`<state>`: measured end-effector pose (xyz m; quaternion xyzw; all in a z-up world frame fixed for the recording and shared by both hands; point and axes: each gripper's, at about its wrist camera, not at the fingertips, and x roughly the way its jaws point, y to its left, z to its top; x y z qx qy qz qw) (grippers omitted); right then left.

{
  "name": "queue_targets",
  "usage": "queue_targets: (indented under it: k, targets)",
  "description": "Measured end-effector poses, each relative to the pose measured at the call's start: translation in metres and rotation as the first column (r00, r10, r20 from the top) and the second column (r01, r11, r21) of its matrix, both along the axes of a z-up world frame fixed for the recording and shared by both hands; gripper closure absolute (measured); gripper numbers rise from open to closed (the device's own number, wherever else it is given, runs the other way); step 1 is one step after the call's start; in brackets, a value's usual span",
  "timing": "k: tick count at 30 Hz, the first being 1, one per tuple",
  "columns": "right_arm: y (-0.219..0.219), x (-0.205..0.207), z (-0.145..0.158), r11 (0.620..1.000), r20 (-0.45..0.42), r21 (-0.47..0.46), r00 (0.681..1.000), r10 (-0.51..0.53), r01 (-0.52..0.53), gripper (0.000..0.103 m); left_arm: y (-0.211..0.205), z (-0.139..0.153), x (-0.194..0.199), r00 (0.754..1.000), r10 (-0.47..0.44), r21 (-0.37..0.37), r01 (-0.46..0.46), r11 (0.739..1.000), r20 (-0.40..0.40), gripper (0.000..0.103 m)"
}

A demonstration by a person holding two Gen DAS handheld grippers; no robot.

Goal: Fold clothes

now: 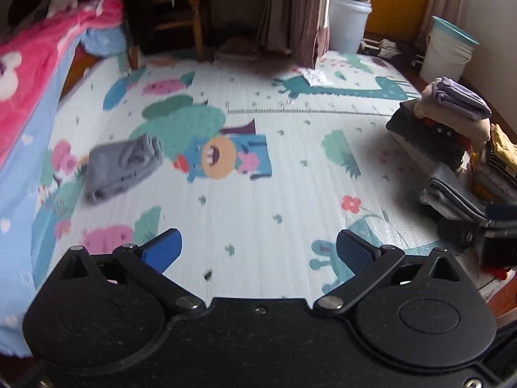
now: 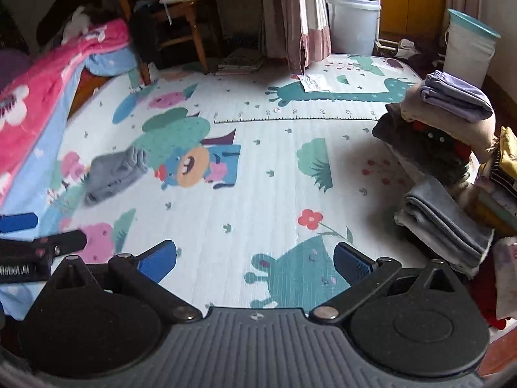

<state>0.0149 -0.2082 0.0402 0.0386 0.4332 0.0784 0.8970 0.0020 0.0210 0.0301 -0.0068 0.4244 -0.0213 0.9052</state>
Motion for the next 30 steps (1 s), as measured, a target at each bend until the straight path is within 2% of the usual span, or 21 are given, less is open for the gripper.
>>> queue_targets:
  k: [3,8,17,21,30]
  targets:
    - [0.002,-0.006,-0.003,1.0,-0.002,0.002,1.0,-0.002,0.002,0.0,0.001,-0.003,-0.002,0.999,0.032,0.004,-0.032,0.999,-0.01,0.0]
    - [0.01,-0.011,-0.001,0.999,0.024,-0.051,1.0,0.01,-0.009,0.0,0.0,-0.006,-0.009,0.998,0.059,0.016,-0.059,0.998,-0.008,0.0]
    - [0.019,-0.016,-0.024,0.999,-0.043,-0.045,0.999,-0.002,0.0,0.0,-0.01,-0.015,-0.01,0.999,0.011,0.016,-0.01,1.0,-0.032,0.001]
    - [0.022,-0.016,-0.031,0.999,-0.062,-0.049,0.998,-0.002,-0.001,0.0,-0.012,-0.02,-0.011,1.0,0.001,0.047,0.0,0.999,-0.028,0.0]
    - [0.026,-0.018,-0.035,0.998,-0.074,-0.058,0.997,-0.001,-0.003,0.0,-0.007,-0.024,-0.01,0.999,0.012,0.04,-0.01,0.999,-0.033,0.0]
